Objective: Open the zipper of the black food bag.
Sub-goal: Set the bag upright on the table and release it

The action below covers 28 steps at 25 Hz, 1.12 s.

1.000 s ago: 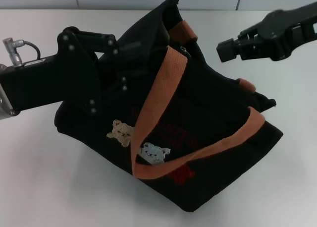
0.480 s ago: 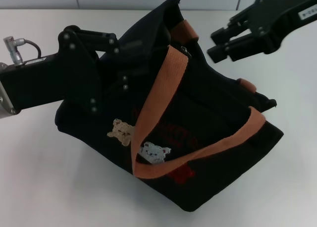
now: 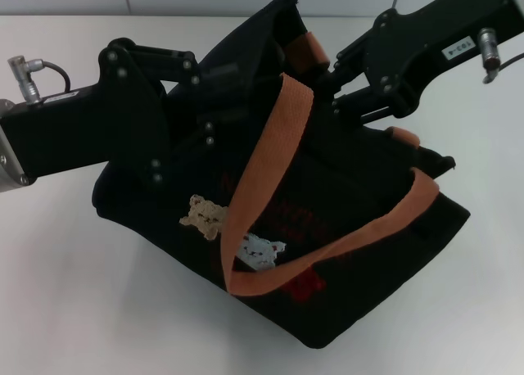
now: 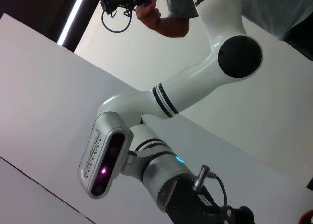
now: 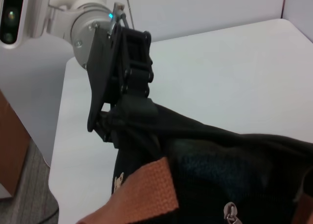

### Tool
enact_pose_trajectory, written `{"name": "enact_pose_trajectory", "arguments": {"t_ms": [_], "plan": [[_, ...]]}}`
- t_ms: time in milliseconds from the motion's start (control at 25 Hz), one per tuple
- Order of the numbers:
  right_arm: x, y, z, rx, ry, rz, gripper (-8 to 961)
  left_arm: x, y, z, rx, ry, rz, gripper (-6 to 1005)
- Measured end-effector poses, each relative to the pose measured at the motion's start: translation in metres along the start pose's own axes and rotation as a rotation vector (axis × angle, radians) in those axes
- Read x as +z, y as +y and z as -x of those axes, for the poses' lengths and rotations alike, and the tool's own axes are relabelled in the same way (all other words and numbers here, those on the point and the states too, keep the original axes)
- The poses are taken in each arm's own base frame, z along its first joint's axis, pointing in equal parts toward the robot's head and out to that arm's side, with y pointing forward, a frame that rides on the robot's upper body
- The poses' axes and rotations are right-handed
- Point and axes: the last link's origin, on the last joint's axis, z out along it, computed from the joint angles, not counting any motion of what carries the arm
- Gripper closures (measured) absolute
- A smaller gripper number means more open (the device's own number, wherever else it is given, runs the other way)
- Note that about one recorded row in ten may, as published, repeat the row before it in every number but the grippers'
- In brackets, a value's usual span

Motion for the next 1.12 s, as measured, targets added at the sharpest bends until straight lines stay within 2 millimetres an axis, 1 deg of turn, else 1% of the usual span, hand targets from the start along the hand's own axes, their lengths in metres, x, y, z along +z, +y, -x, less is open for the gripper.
{"name": "enact_pose_trajectory", "arguments": {"t_ms": [160, 520, 960, 1120], "plan": [[0.001, -0.001, 0.003, -0.012, -0.001, -0.011, 570, 0.000, -0.001, 0.000, 0.002, 0.001, 0.002, 804], [-0.003, -0.003, 0.008, -0.047, -0.020, -0.057, 604, 0.000, -0.001, 0.000, 0.001, 0.004, 0.003, 804], [0.017, -0.001, 0.009, -0.105, 0.047, -0.060, 646, 0.000, 0.000, -0.001, 0.002, 0.005, 0.002, 803], [0.016, -0.001, 0.009, -0.140, 0.019, -0.103, 662, 0.000, 0.000, -0.001, 0.001, 0.007, 0.002, 803]]}}
